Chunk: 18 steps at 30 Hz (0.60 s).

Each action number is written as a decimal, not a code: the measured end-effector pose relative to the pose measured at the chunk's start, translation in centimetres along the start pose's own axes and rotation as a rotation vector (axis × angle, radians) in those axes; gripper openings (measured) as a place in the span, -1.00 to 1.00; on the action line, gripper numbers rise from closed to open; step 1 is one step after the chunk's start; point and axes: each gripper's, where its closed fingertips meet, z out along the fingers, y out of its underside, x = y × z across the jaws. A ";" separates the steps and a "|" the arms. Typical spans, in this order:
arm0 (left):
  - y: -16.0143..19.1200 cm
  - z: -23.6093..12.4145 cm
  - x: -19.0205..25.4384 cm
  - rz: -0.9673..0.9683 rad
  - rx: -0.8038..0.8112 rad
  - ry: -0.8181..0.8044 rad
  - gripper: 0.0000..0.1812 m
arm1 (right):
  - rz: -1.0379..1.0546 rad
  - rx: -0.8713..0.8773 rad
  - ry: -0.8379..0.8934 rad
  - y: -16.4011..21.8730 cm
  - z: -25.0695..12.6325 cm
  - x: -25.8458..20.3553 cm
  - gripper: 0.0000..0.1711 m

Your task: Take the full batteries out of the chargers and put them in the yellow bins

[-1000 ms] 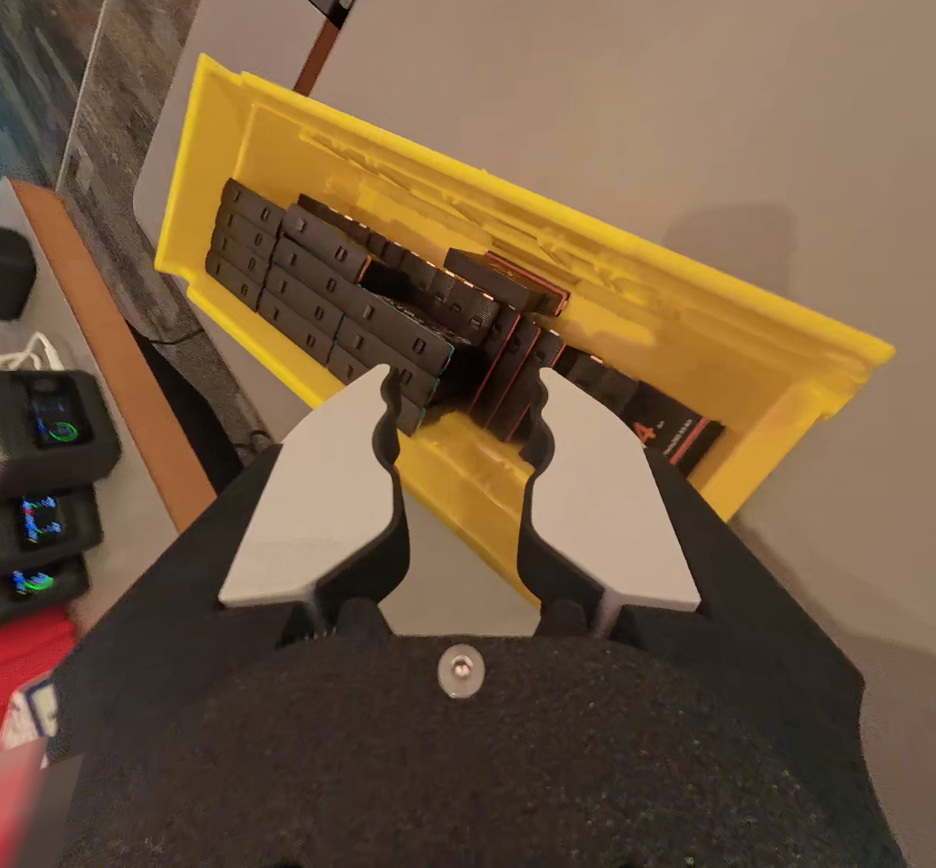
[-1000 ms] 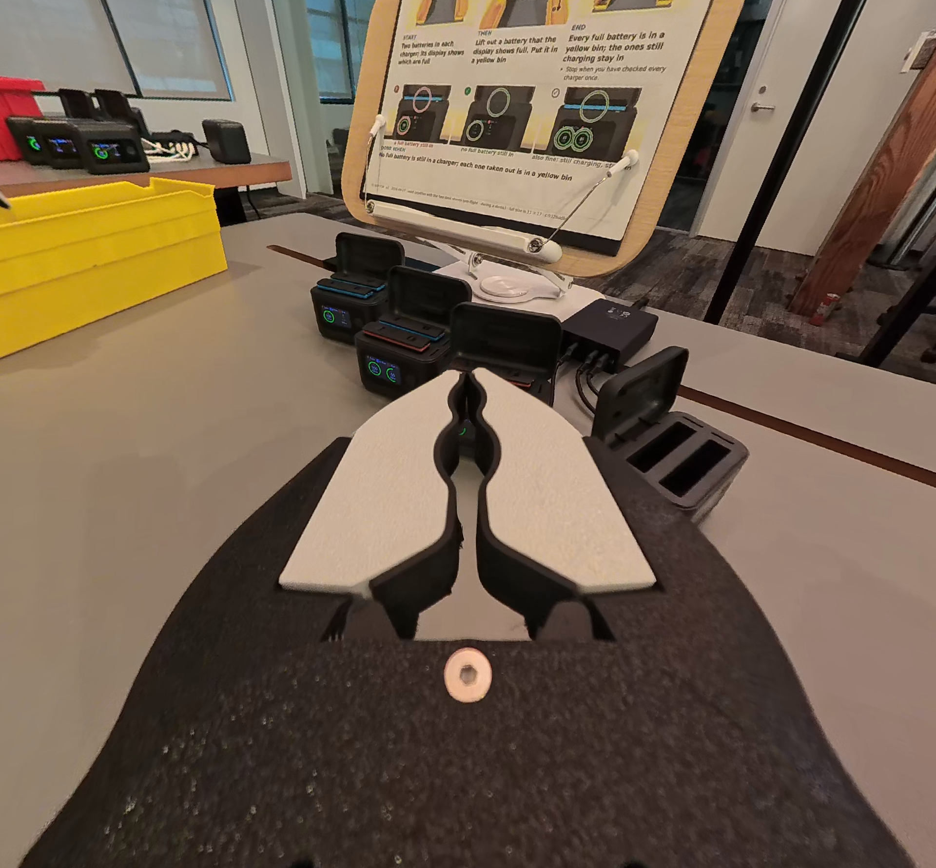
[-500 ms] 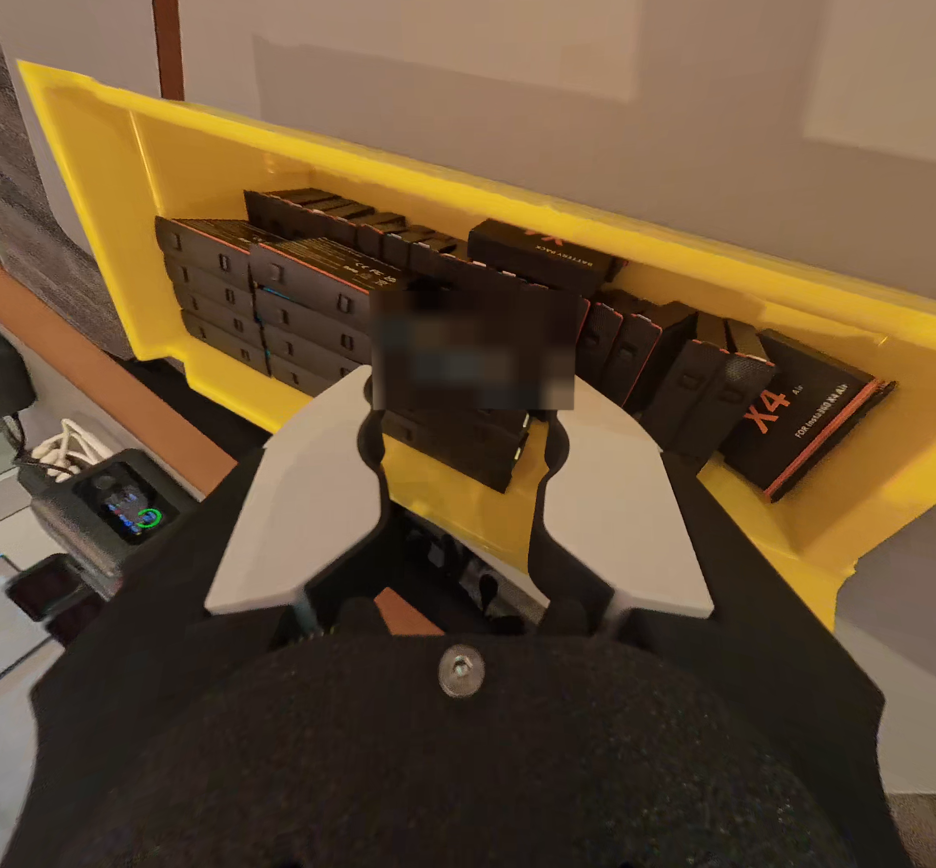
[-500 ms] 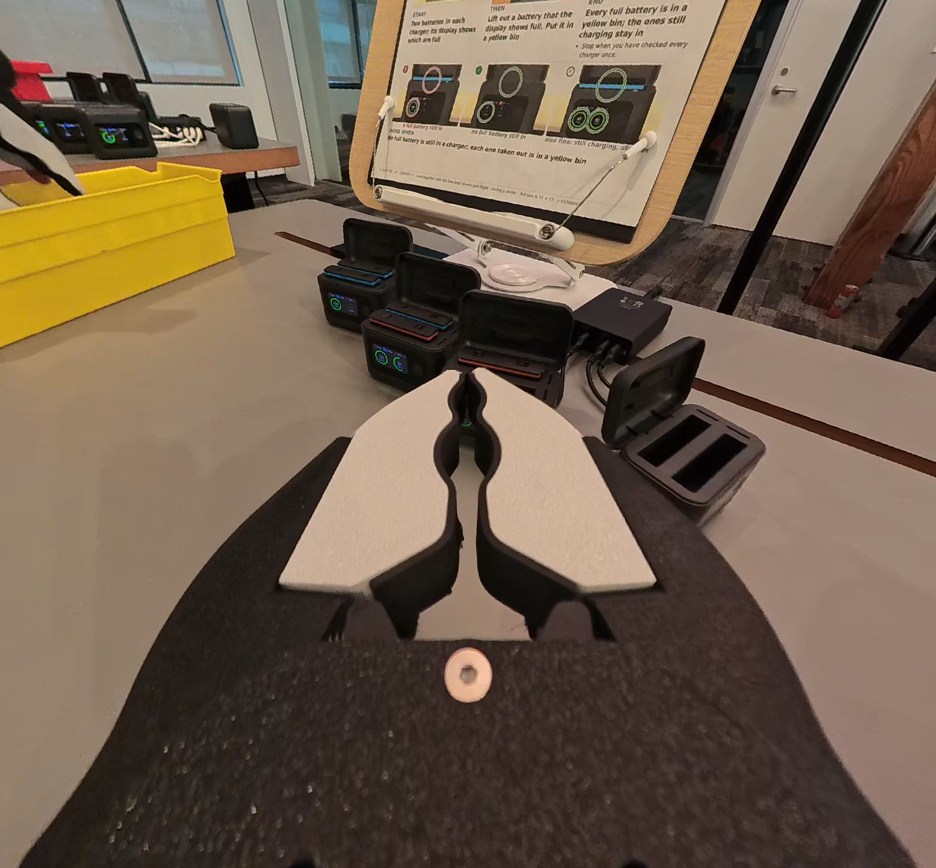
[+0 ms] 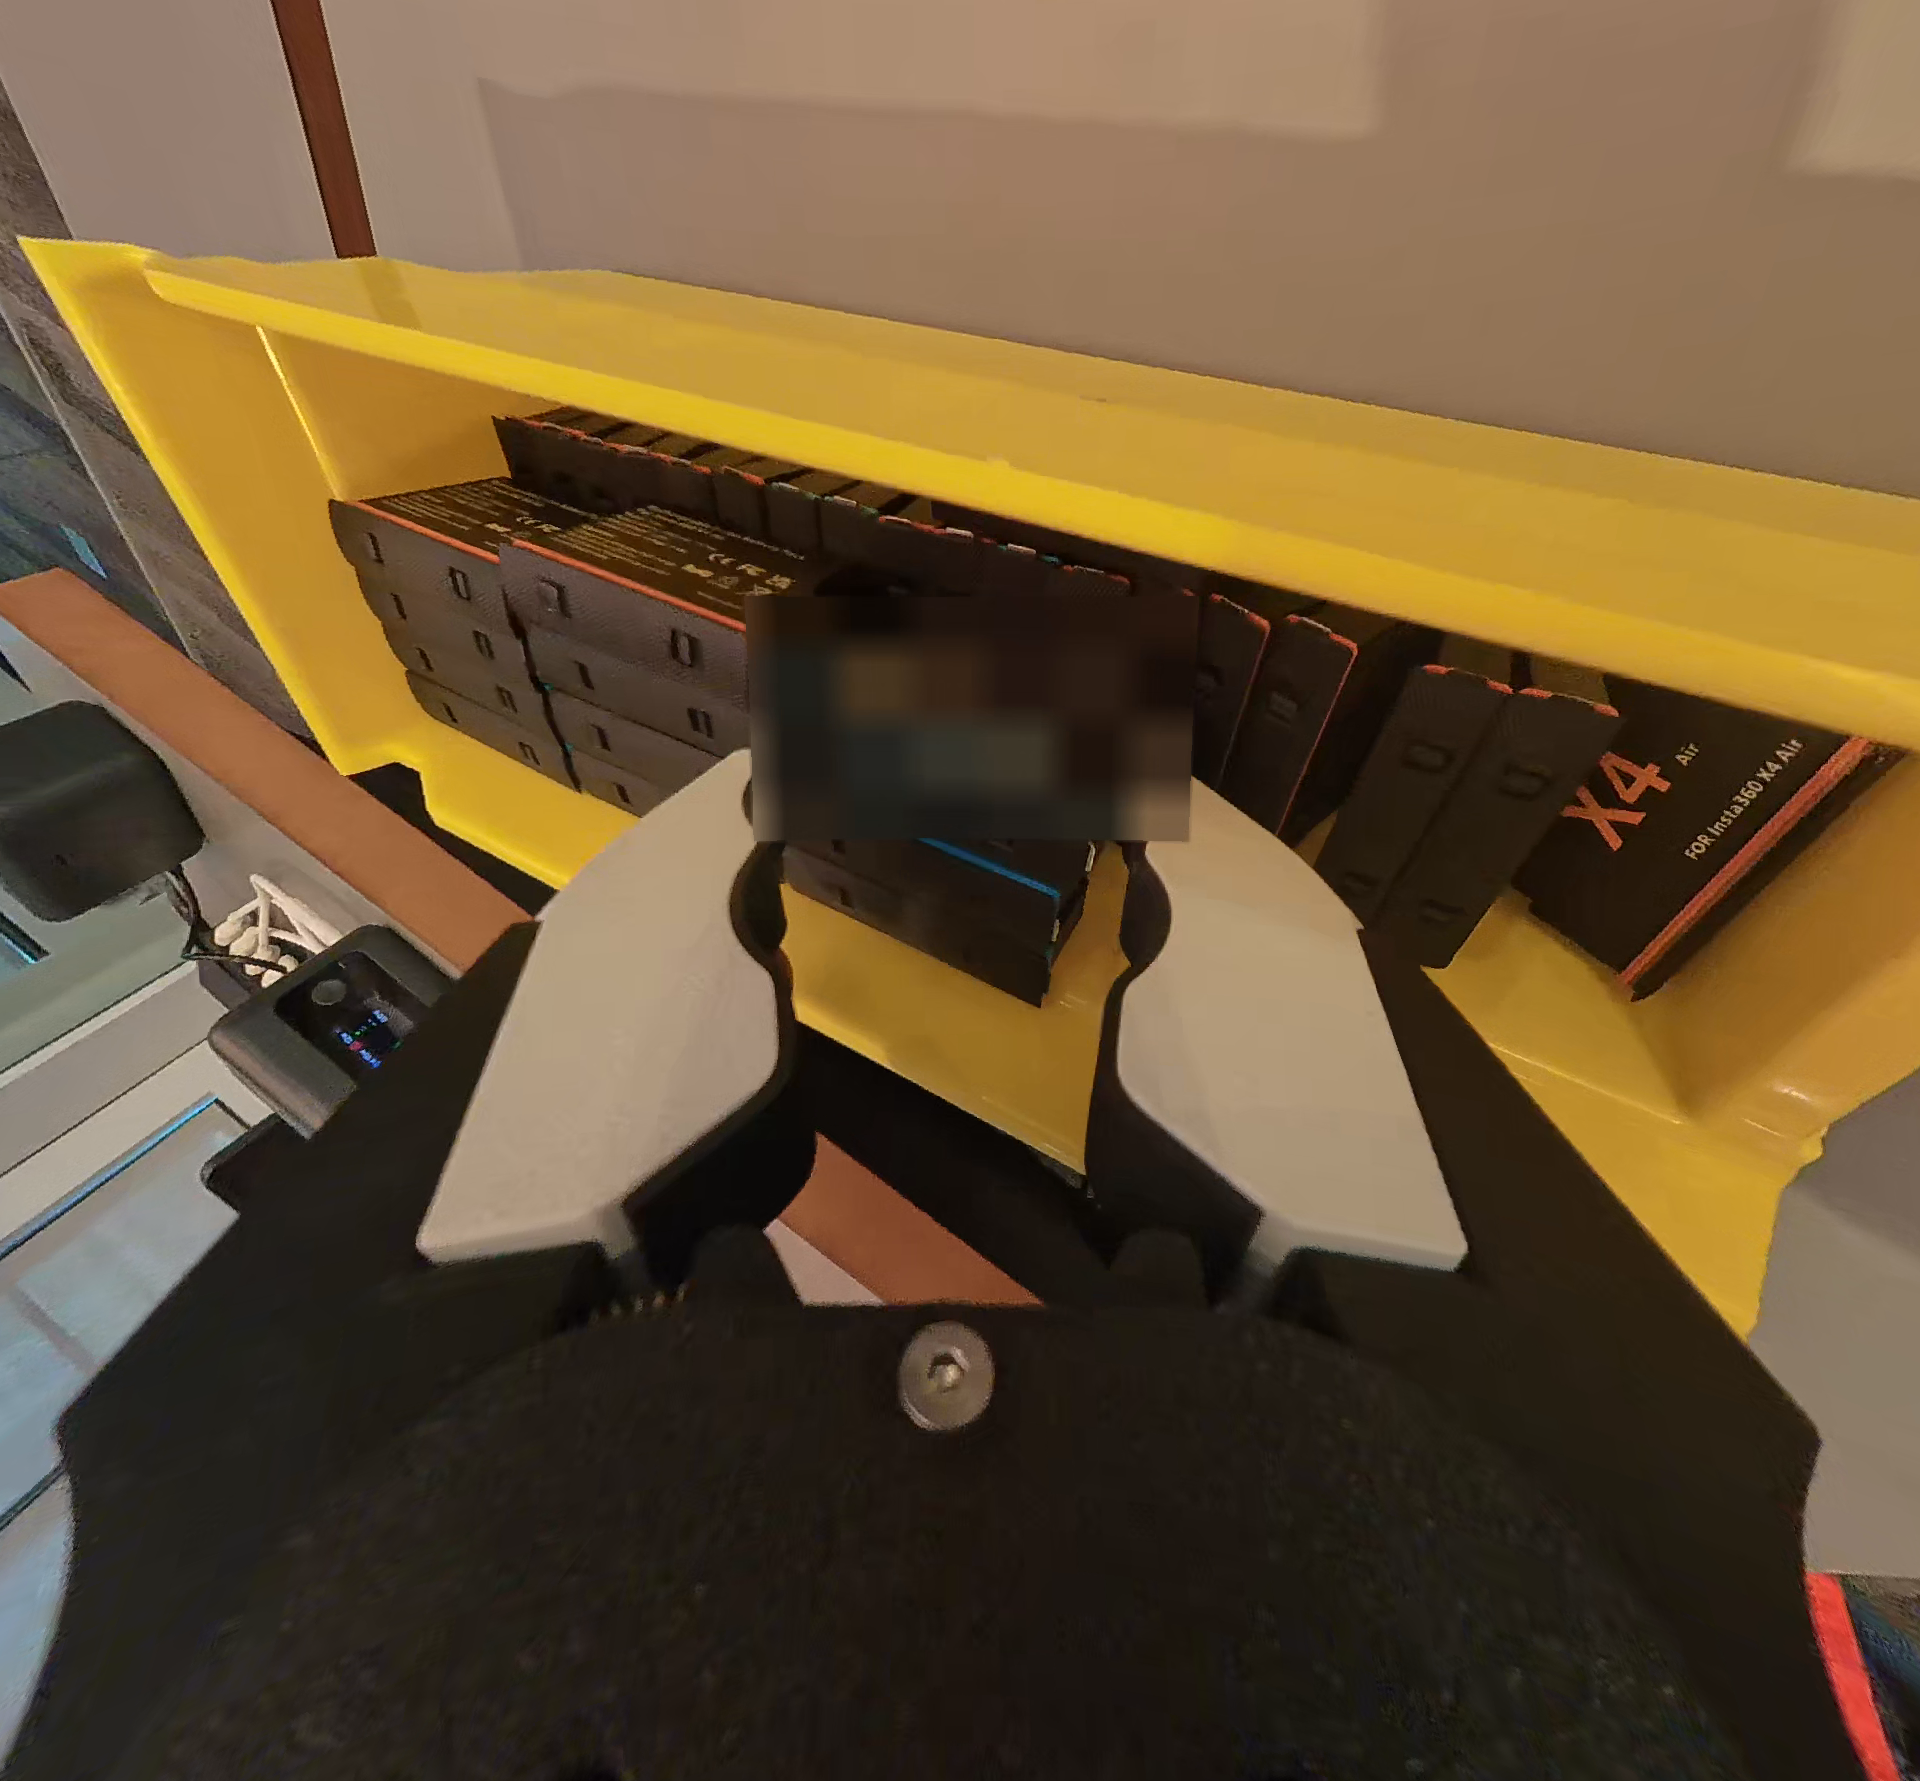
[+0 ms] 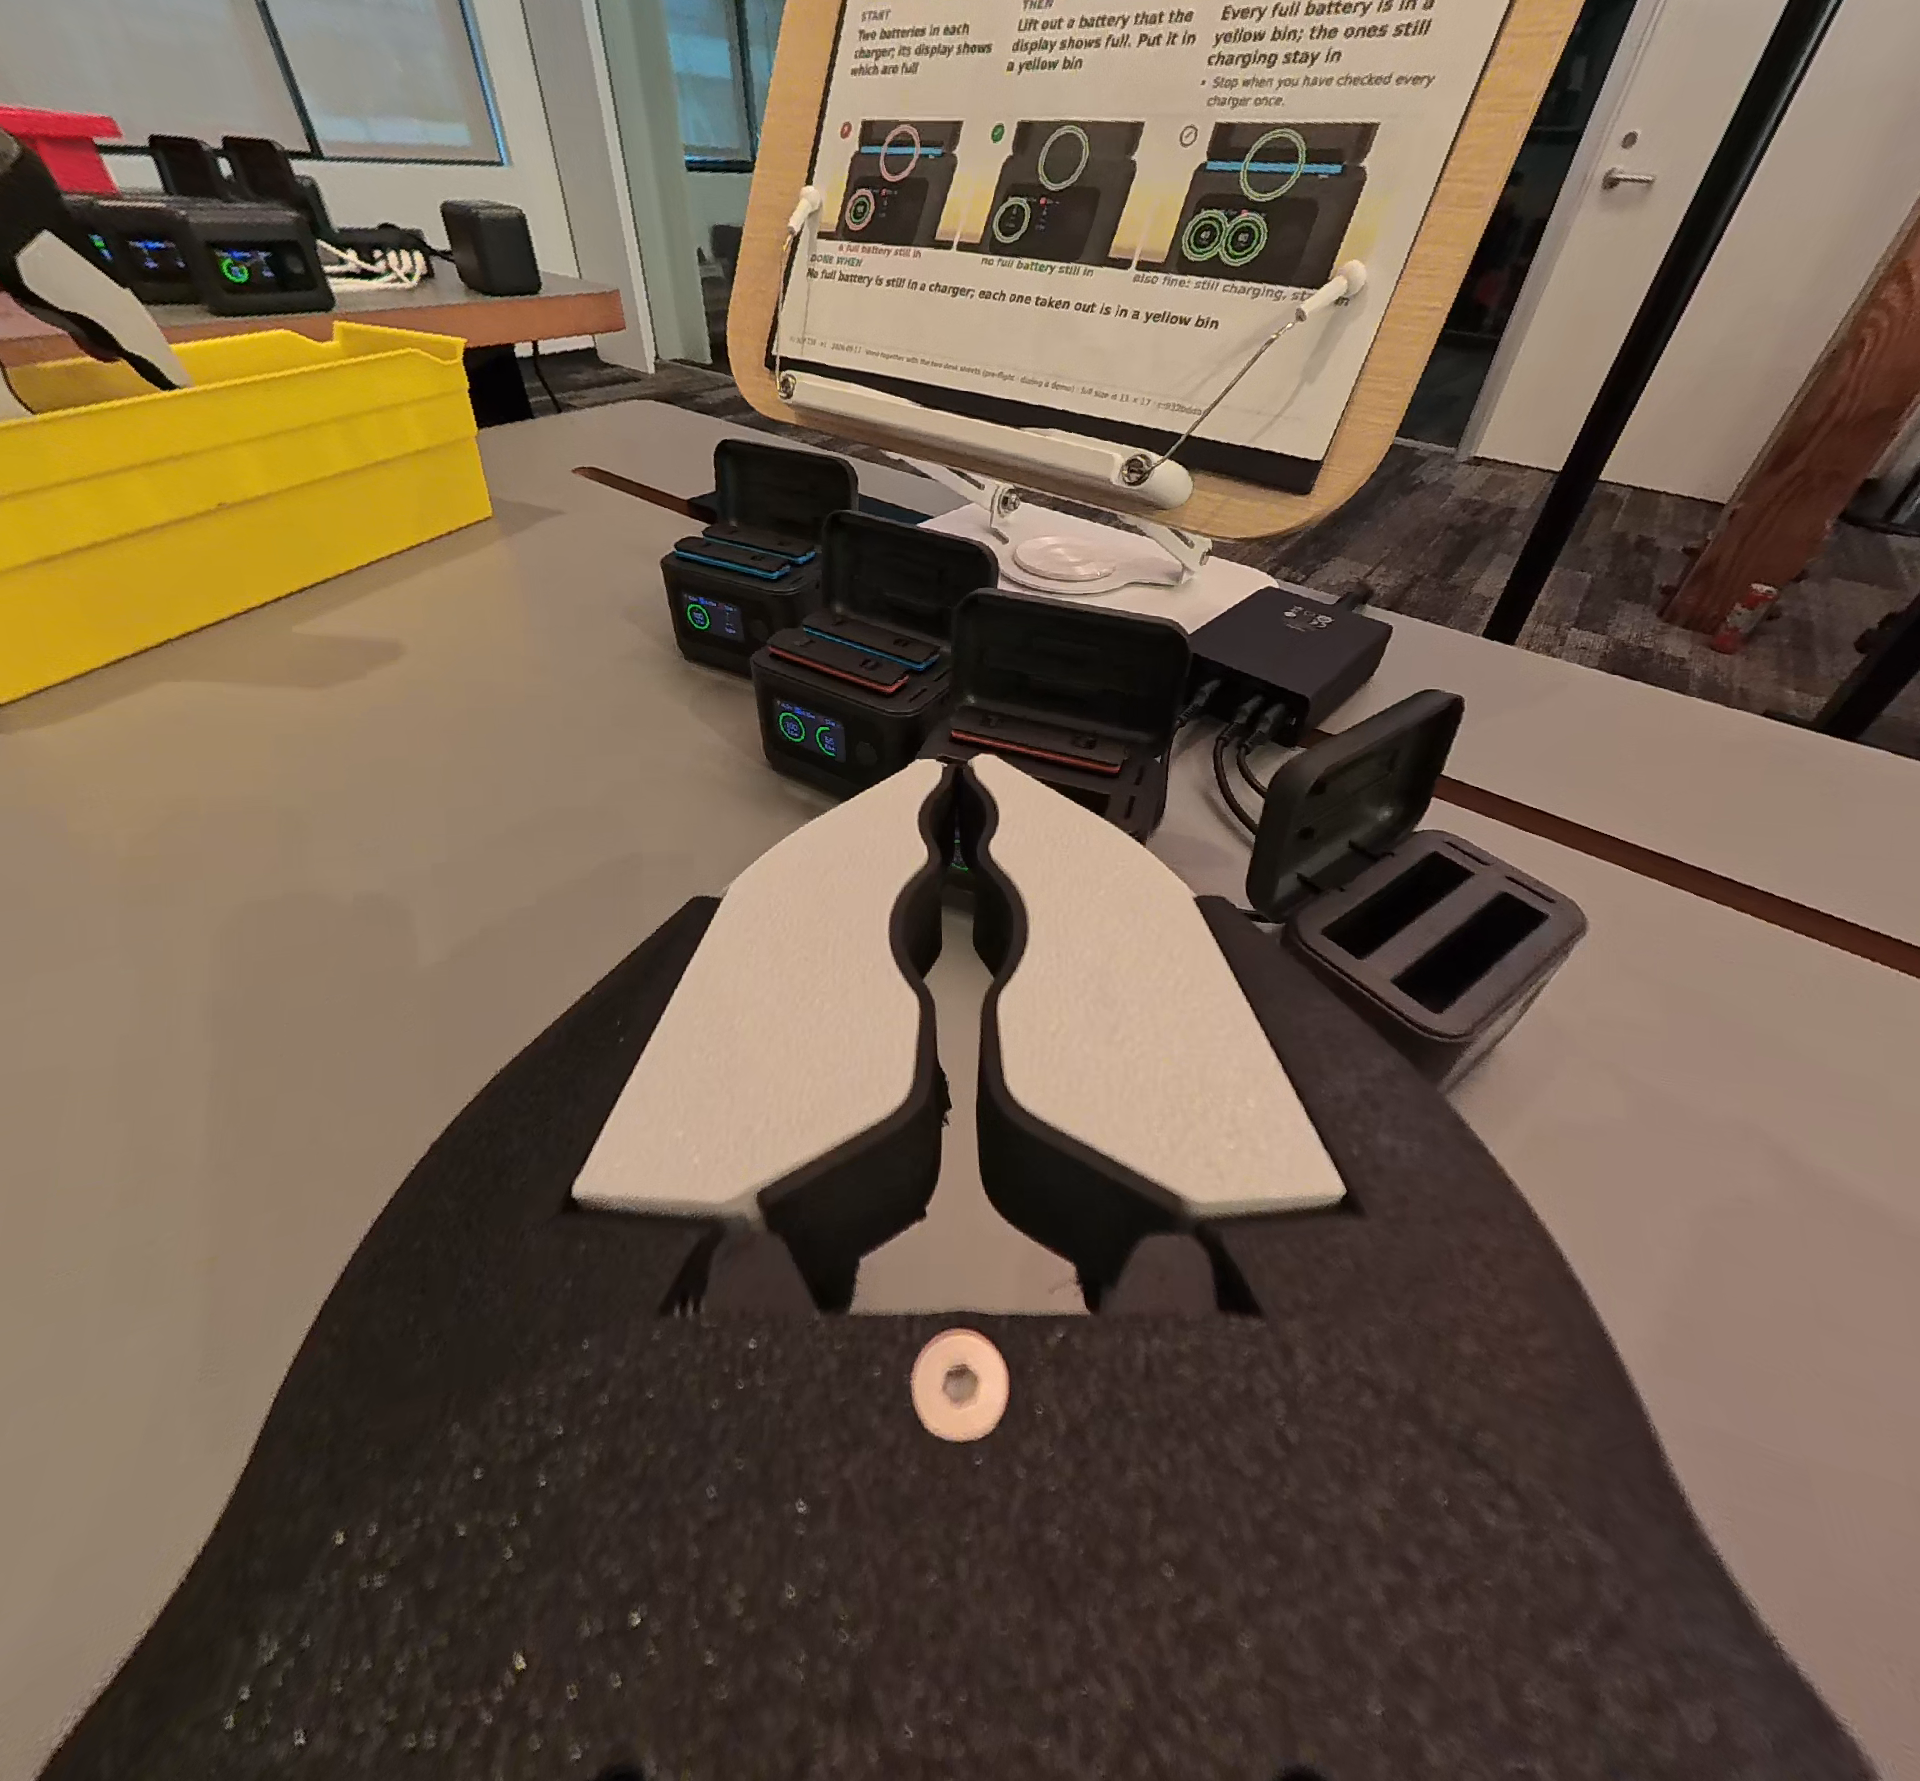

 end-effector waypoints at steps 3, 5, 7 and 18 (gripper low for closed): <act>-0.1 0.0 0.0 0.017 -0.002 -0.005 -0.30 | 0.001 0.000 0.002 0.0 0.0 0.0 -1.00; -0.1 0.0 0.0 0.030 -0.004 -0.010 -0.33 | 0.003 -0.001 0.004 0.0 0.0 0.1 -1.00; -0.1 0.0 0.0 0.045 -0.001 -0.019 -0.33 | 0.004 0.000 0.005 0.0 0.0 0.1 -1.00; 0.9 -3.2 0.2 -0.007 0.084 -0.072 -0.34 | 0.004 0.009 0.002 -0.2 -0.1 0.1 -1.00</act>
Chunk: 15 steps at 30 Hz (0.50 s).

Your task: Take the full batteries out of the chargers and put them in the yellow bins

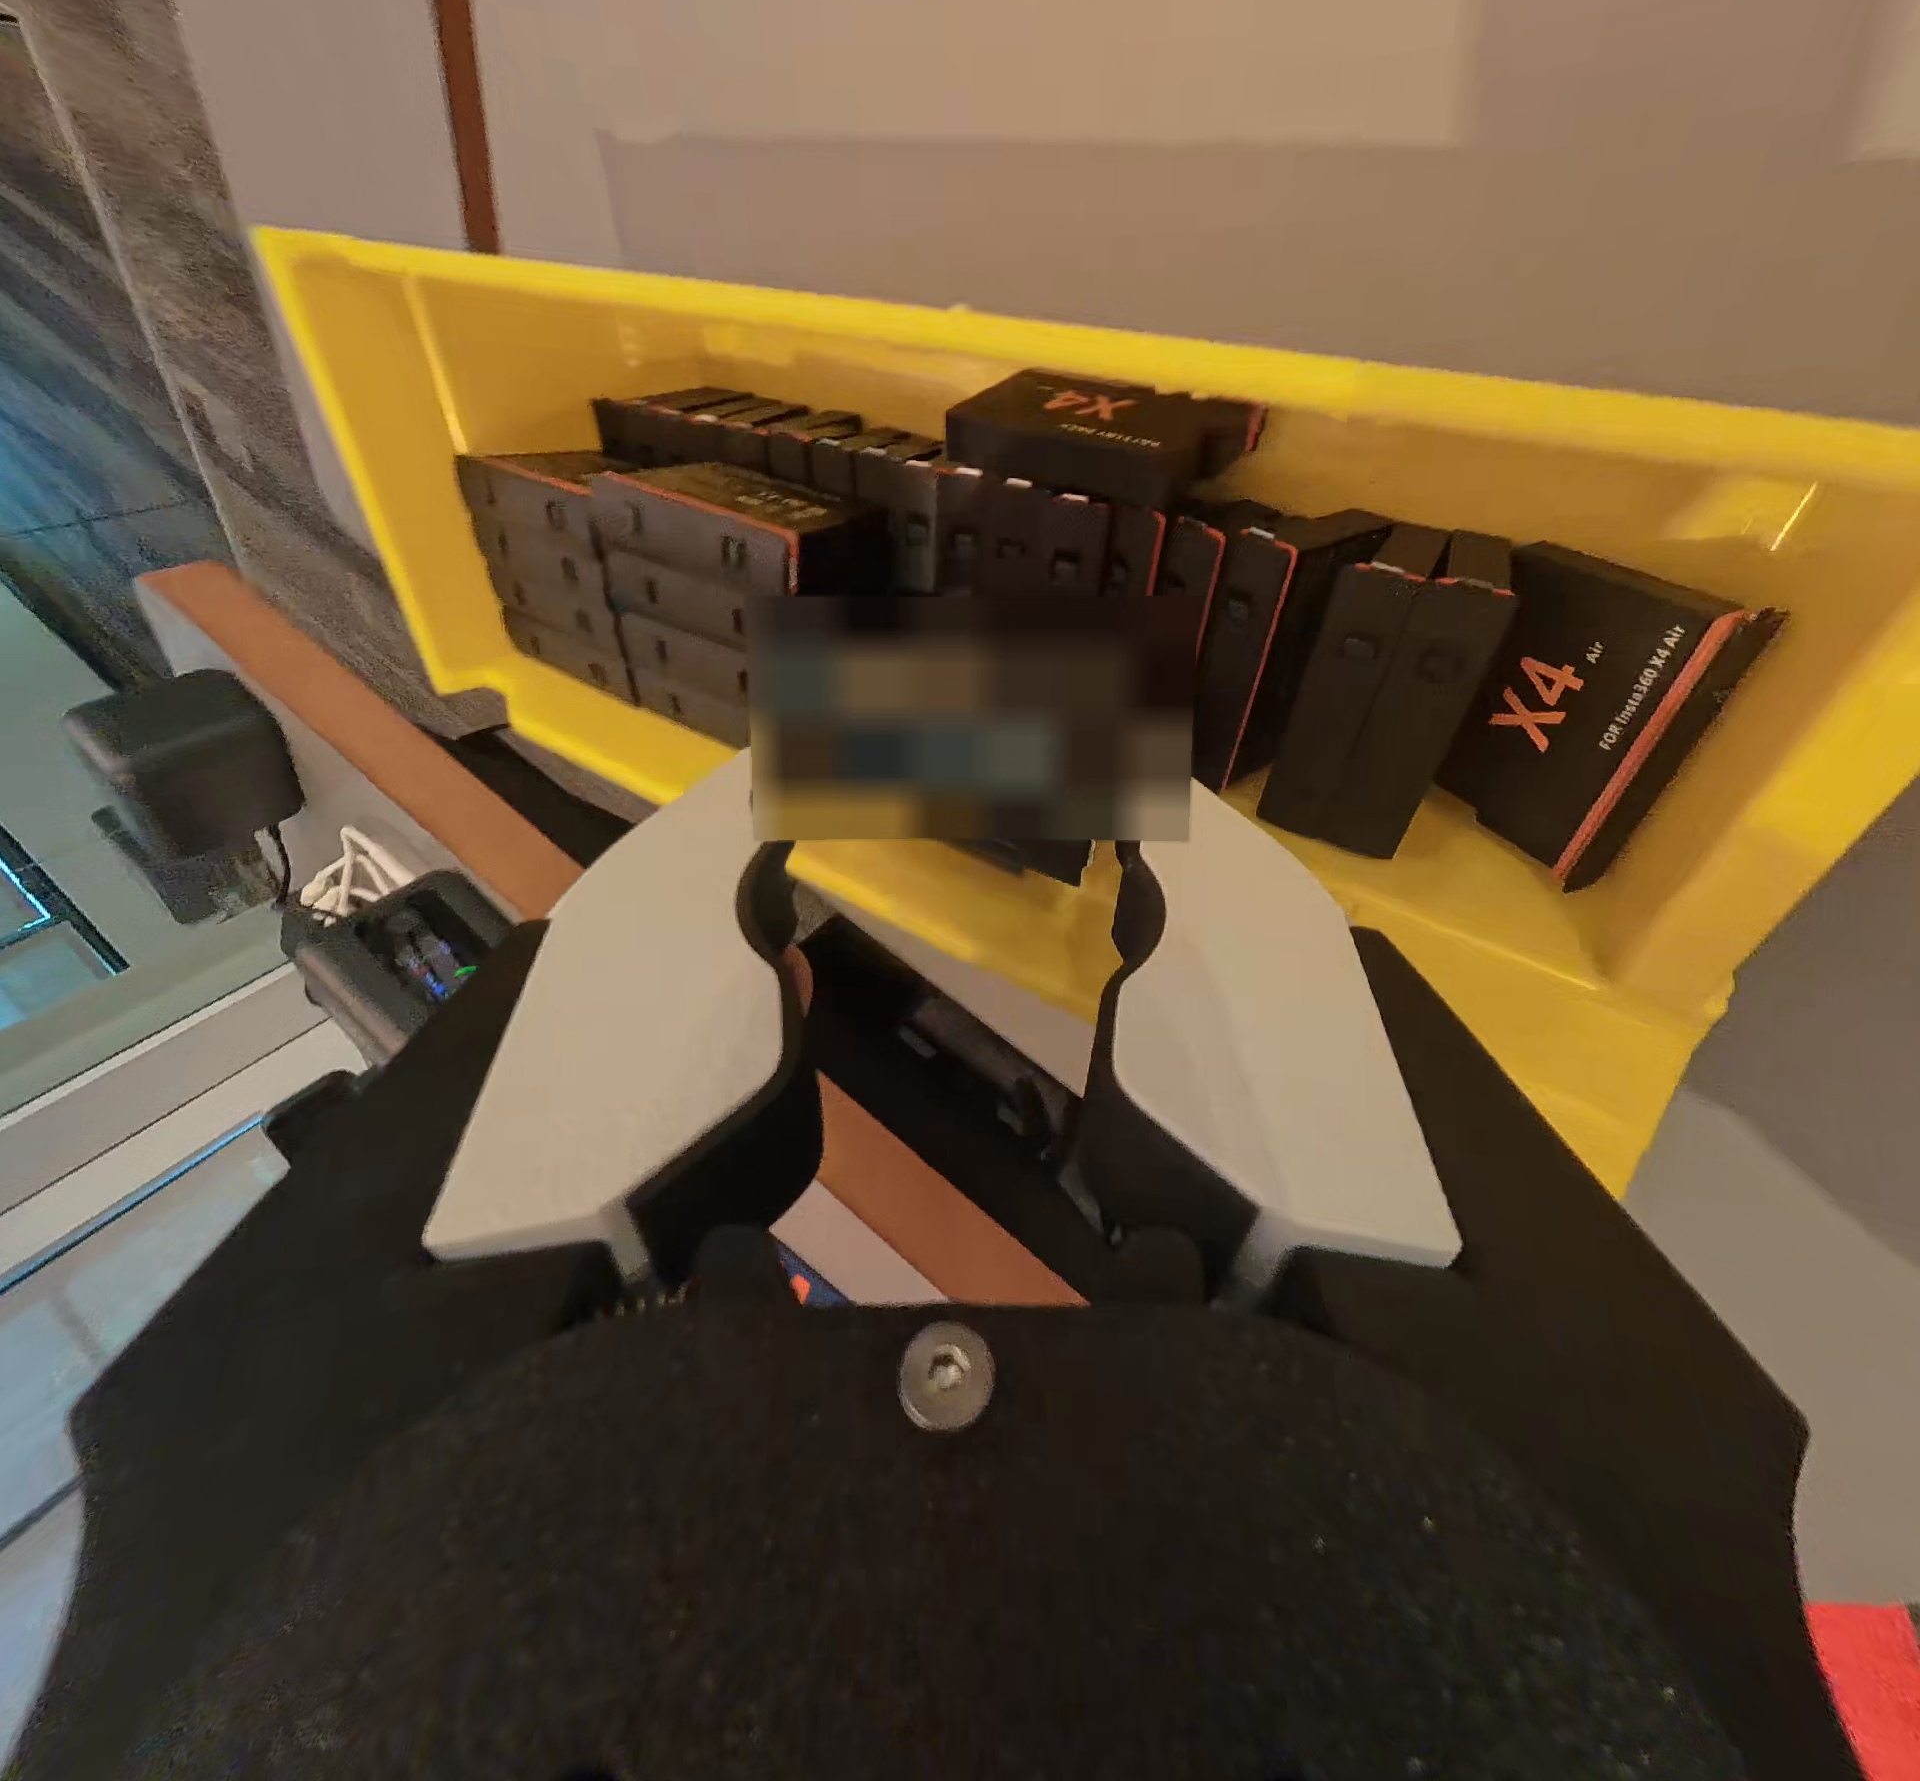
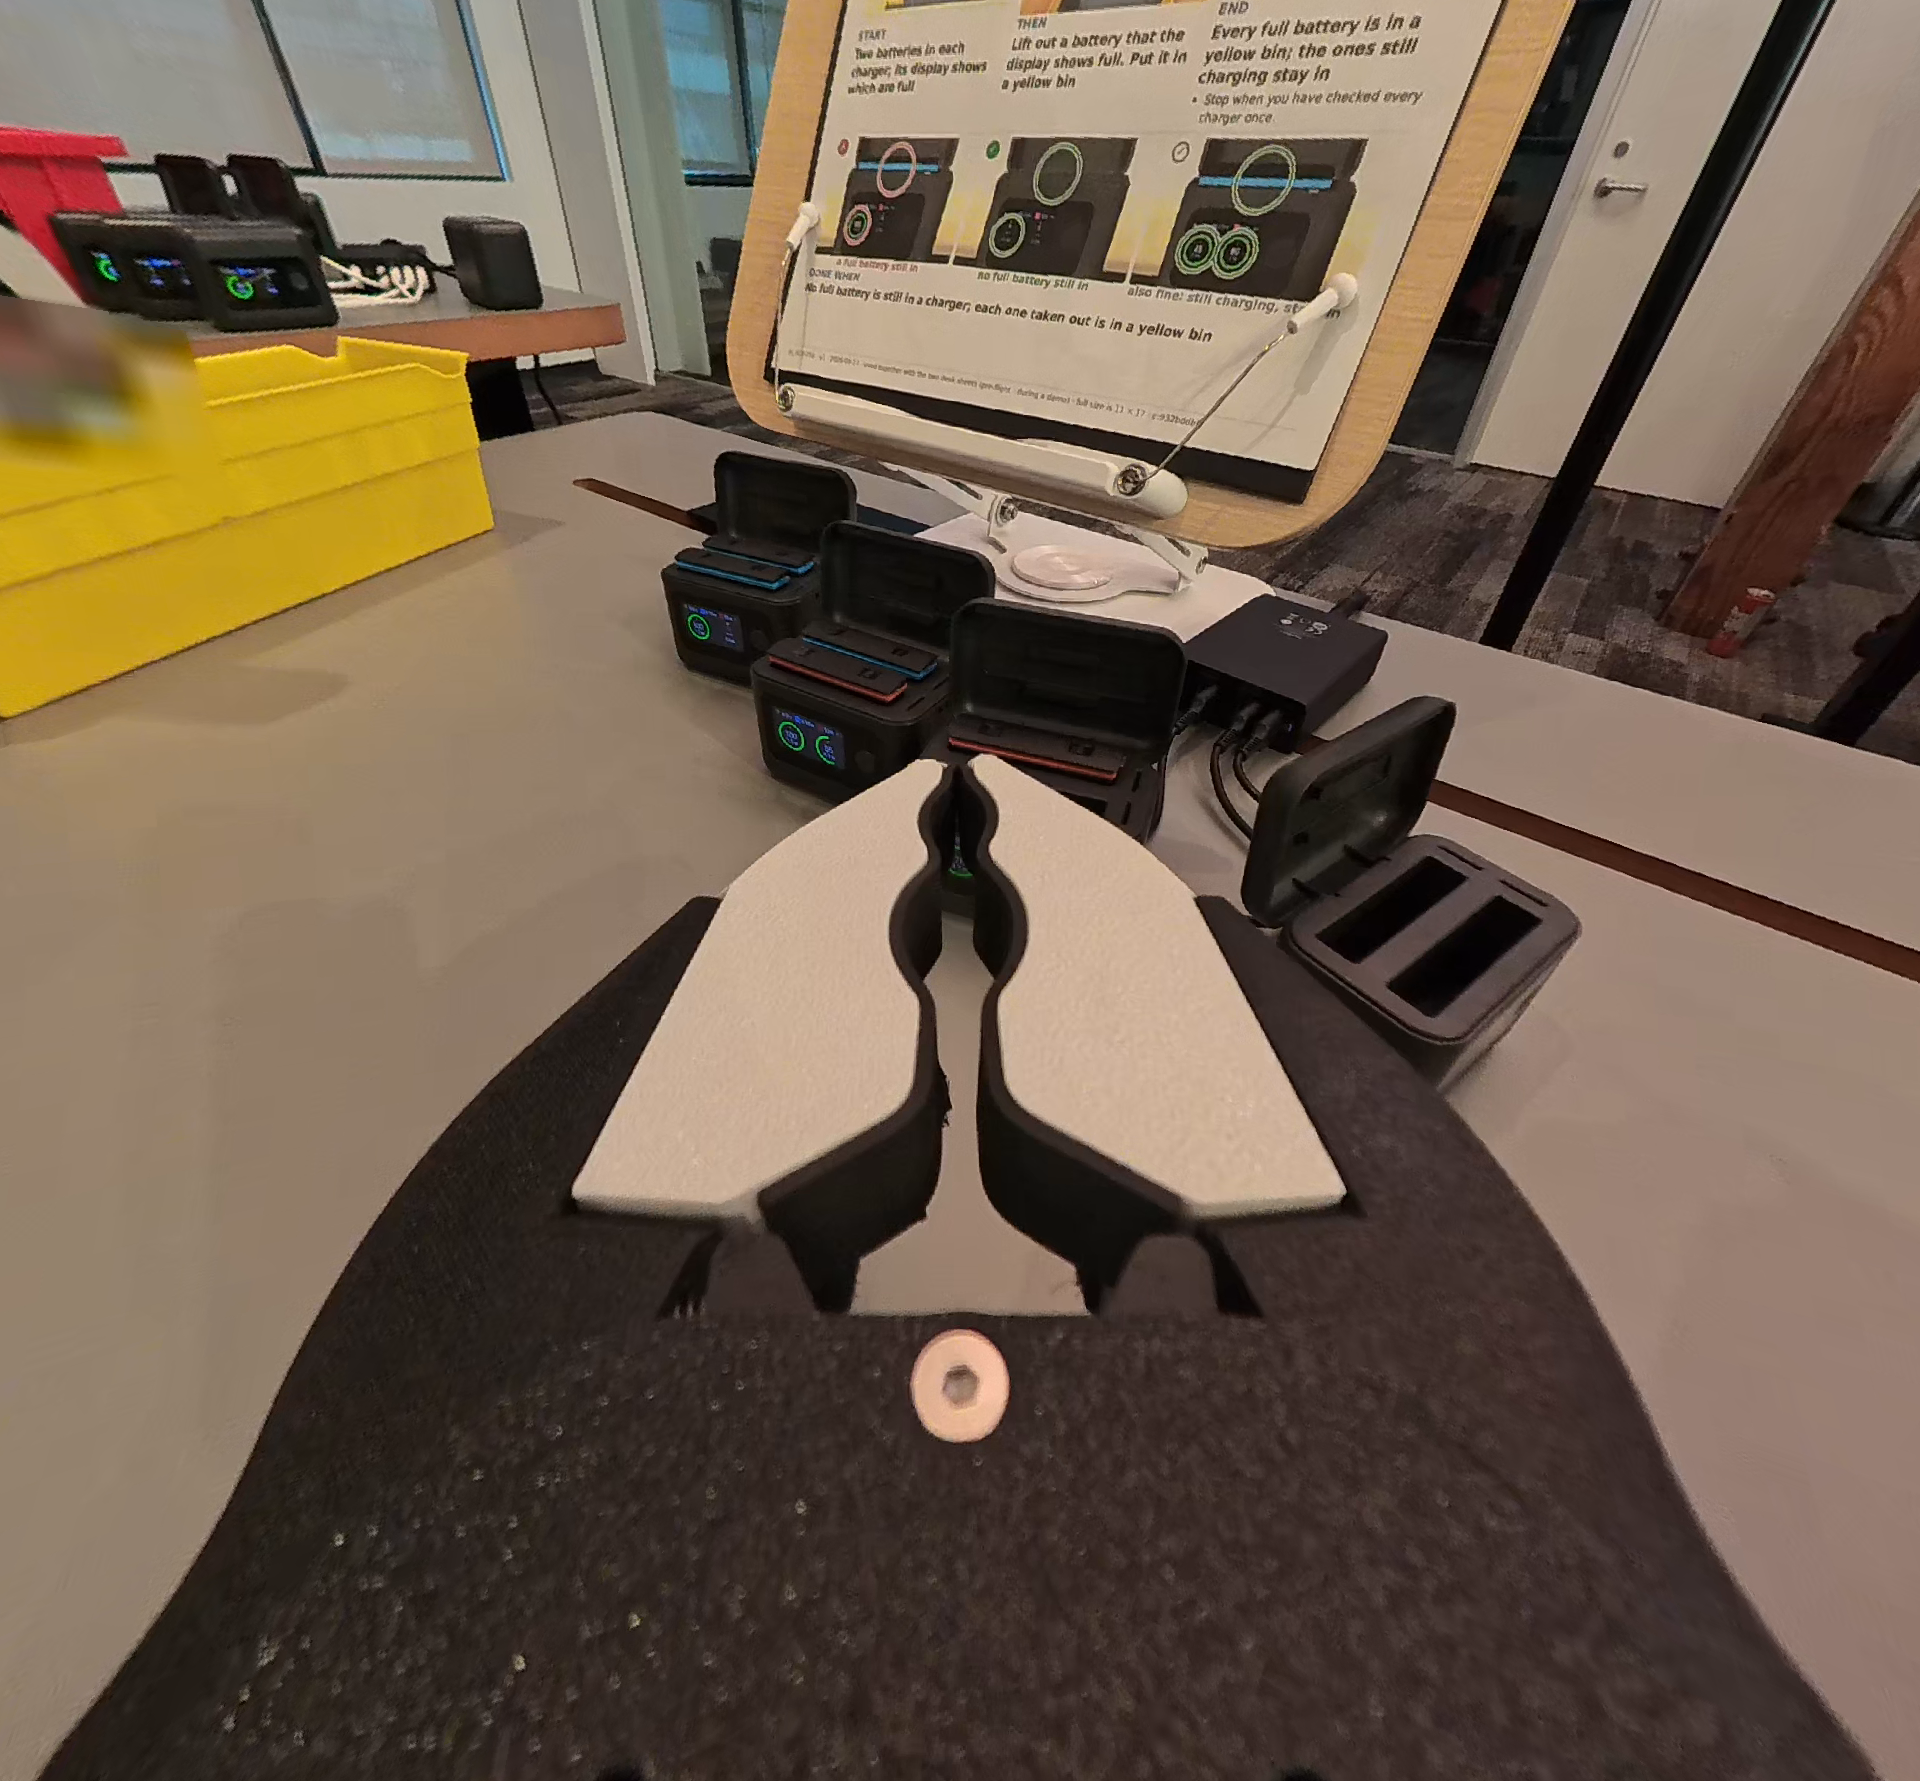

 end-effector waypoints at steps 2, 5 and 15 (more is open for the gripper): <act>0.0 -1.4 -0.4 -0.041 0.053 -0.028 -0.34 | -0.003 0.003 -0.003 -0.1 0.0 -0.1 -1.00; -2.0 -4.5 -0.4 -0.130 0.231 -0.043 -0.33 | -0.017 0.003 -0.025 -0.2 0.1 -0.7 -1.00; -20.6 -16.6 7.3 -0.096 1.023 -0.026 -0.34 | 0.080 -0.002 -0.641 -1.6 -1.0 -14.1 -0.77</act>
